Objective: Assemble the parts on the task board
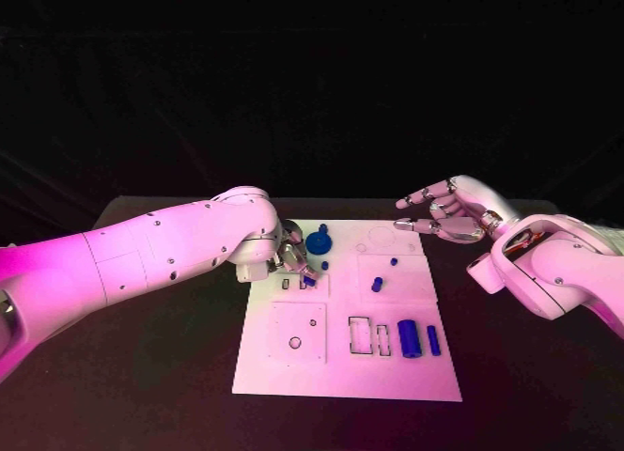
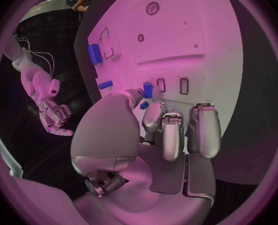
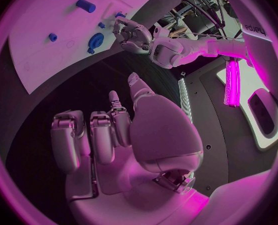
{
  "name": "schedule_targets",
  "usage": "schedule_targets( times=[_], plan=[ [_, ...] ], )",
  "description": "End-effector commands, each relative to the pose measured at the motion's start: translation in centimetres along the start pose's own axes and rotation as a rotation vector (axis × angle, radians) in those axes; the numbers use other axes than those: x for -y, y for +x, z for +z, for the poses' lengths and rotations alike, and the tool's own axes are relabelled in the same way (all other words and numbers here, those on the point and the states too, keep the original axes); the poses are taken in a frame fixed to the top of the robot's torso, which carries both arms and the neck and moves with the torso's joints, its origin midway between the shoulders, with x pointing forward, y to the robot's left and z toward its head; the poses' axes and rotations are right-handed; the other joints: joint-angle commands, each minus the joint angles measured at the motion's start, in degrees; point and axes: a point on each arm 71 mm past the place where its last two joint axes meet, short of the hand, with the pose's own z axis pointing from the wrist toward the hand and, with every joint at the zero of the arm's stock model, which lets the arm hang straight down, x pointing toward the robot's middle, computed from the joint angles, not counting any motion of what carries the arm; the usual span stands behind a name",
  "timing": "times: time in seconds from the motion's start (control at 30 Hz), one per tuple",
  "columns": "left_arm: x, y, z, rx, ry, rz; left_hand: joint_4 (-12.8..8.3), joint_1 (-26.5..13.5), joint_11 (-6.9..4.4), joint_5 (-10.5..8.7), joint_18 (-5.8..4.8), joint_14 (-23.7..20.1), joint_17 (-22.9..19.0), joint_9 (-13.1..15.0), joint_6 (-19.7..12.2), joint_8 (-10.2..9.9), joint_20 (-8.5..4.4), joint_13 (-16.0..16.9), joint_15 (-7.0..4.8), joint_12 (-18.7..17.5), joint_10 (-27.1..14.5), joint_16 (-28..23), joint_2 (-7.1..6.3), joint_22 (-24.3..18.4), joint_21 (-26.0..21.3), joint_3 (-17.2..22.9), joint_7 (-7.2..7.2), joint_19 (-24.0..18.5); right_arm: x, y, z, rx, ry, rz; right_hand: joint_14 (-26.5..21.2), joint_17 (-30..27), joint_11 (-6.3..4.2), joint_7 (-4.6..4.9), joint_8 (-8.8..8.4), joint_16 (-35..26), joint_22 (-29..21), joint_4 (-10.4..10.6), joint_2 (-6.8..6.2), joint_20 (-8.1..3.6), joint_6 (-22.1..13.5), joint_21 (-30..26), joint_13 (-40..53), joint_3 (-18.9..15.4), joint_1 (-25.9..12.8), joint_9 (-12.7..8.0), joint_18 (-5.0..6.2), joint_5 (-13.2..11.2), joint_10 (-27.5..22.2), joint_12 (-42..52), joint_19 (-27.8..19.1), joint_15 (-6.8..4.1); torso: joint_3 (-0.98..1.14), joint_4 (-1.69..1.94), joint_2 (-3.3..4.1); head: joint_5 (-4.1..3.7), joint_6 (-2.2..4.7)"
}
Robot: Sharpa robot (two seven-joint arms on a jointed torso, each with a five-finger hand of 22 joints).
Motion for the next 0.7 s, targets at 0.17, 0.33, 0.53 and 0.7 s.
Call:
schedule_targets(
  times=[0.17, 0.33, 0.53, 0.7],
  plan=[
    [0.2, -0.1, -0.8, 0.063, 0.062, -0.084, -10.3, -0.7, 0.30, 0.18, -1.14, 5.9, 15.1, 0.4, -0.3, 0.5, 0.25, 0.3, 0.34, 0.2, 0.5, 0.2, -0.50, 2.2, 0.6, 10.8, 0.09, 0.5, -0.1, 0.2, 0.0, -0.016, -0.011, -0.008, 6.0, 14.7, 0.09, -0.16, 0.08, 0.0, 12.5, 0.0, 0.22, 0.11, 0.2, -0.3, 8.7, -0.3, 0.3, 0.1, -0.63, 0.2, 0.4, -0.2, 4.6, 0.33, 0.07, 0.01, -0.04, 0.20, 0.00],
    [-0.1, 0.1, -1.2, 0.096, 0.066, -0.100, -10.8, -0.8, 0.31, 0.26, -1.25, 5.9, 15.1, 0.5, -0.2, 0.6, 0.25, 0.6, 0.35, 0.5, 0.8, 0.2, -0.70, 2.7, 0.9, 11.3, 0.14, 0.8, -0.1, 0.2, 0.0, -0.015, -0.012, -0.009, 6.0, 14.7, 0.09, -0.16, 0.08, 0.0, 12.5, 0.0, 0.23, 0.10, 0.2, -0.3, 8.7, -0.4, 0.3, 0.1, -0.63, 0.2, 0.4, -0.2, 4.6, 0.33, 0.04, 0.06, 0.00, 0.24, 0.03],
    [-0.7, 0.5, -1.2, 0.119, 0.043, -0.077, -11.2, -1.1, 0.31, 0.42, -1.40, 5.9, 15.1, 0.6, 0.0, 0.7, 0.25, 1.3, 0.35, 1.1, 1.3, 0.2, -0.88, 3.4, 1.3, 11.8, 0.16, 1.1, 0.0, 0.2, 0.0, -0.014, -0.011, -0.010, 6.0, 14.7, 0.10, -0.16, 0.08, 0.0, 12.4, 0.0, 0.25, 0.10, 0.2, -0.3, 8.7, -0.4, 0.2, 0.1, -0.62, 0.2, 0.4, -0.2, 4.6, 0.33, 0.04, 0.16, -0.04, 0.50, -0.21],
    [-1.2, 0.7, -1.1, 0.139, 0.022, -0.053, -11.6, -1.5, 0.30, 0.91, -1.51, 5.9, 15.1, 0.8, 0.2, 0.7, 0.23, 1.6, 0.33, 1.5, 1.6, 0.2, -1.12, 3.9, 1.6, 12.3, 0.15, 1.4, 0.1, 0.2, -0.1, -0.012, -0.010, -0.011, 6.0, 14.7, 0.10, -0.16, 0.08, 0.0, 12.4, 0.0, 0.25, 0.10, 0.2, -0.3, 8.7, -0.4, 0.2, 0.1, -0.62, 0.2, 0.4, -0.2, 4.6, 0.33, -0.05, 0.07, 0.02, 0.71, -0.28]
  ],
)
